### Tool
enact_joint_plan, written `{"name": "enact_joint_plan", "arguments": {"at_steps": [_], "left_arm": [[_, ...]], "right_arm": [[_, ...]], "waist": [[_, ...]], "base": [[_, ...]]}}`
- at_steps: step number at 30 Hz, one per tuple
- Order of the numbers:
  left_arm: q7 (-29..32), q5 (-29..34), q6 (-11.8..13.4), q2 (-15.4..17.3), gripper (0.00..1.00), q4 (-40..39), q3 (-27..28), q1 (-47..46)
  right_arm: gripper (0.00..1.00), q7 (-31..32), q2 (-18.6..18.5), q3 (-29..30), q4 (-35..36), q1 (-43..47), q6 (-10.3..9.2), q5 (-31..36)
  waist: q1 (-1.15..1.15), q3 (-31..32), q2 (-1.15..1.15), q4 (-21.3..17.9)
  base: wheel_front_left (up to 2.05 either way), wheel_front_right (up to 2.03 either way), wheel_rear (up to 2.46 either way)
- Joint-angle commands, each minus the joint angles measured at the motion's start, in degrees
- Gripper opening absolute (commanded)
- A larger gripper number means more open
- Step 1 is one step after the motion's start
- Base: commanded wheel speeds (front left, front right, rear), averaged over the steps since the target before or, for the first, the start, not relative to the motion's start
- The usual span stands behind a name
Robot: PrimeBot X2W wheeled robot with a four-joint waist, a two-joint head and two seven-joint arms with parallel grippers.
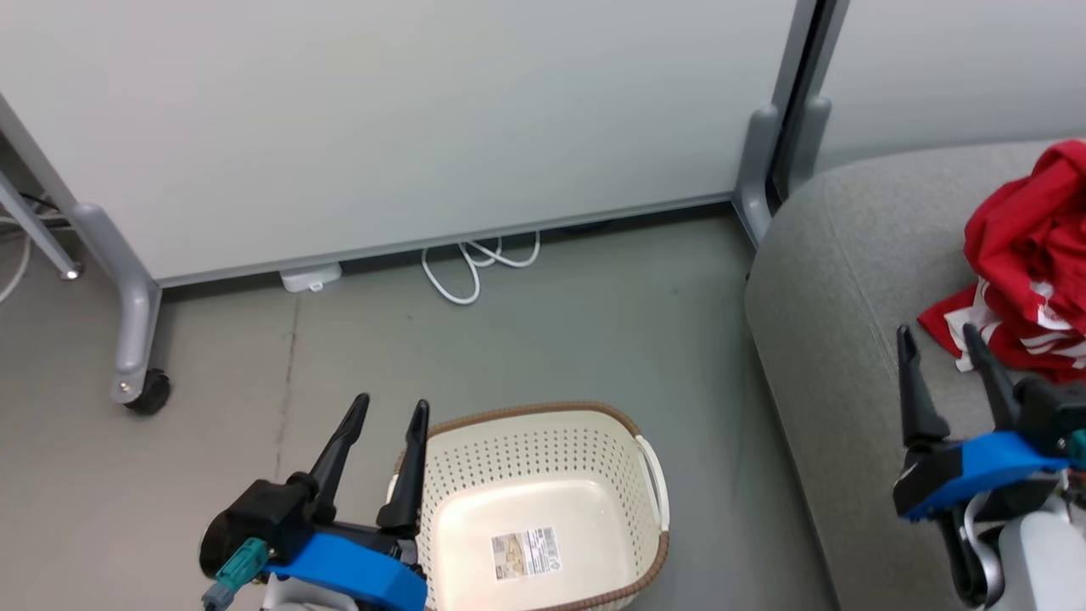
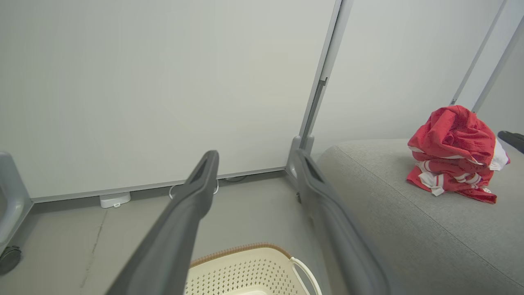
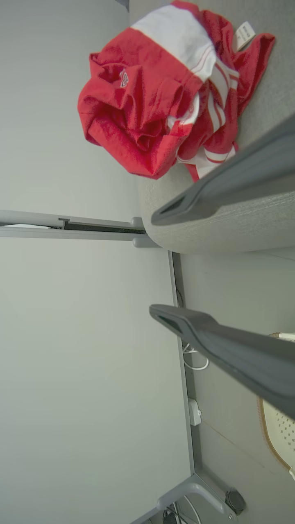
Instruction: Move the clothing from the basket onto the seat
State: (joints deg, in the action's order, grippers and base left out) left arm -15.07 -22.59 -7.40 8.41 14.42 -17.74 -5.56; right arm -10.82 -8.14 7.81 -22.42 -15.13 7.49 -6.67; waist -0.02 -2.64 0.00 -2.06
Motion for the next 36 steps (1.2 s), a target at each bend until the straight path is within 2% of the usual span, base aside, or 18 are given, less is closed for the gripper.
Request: {"name": "enact_joint_plan", "arguments": {"at_steps": [1, 5, 13, 36], "left_arm": [[-0.16, 0.45, -0.13, -0.12, 1.00, 0.36, 0.69, 0.57], [-0.16, 0.67, -0.13, -0.50, 1.00, 2.43, 3.43, 1.14], [-0.15, 0.23, -0.13, -0.30, 1.00, 4.85, 5.21, -0.15], [-0.15, -0.51, -0.13, 0.17, 1.00, 7.86, 3.46, -0.03]], "right_arm": [[1.00, 0.26, 0.41, -0.02, 0.96, 1.93, 0.01, 0.09], [1.00, 1.75, 2.66, -1.01, 5.38, 6.91, 0.01, 0.43], [1.00, 3.39, 4.64, -1.53, 10.67, 11.97, 0.01, 1.15], [1.00, 4.23, 5.31, -2.27, 12.66, 13.57, 0.01, 0.38]], "waist": [[0.02, 1.46, 0.00, 1.12], [0.02, 2.88, 0.00, 3.22], [0.02, 3.76, 0.00, 5.87], [0.02, 3.52, 0.00, 4.74]], "base": [[0.00, 0.00, 0.00], [0.00, 0.00, 0.00], [0.00, 0.00, 0.00], [0.00, 0.00, 0.00]]}}
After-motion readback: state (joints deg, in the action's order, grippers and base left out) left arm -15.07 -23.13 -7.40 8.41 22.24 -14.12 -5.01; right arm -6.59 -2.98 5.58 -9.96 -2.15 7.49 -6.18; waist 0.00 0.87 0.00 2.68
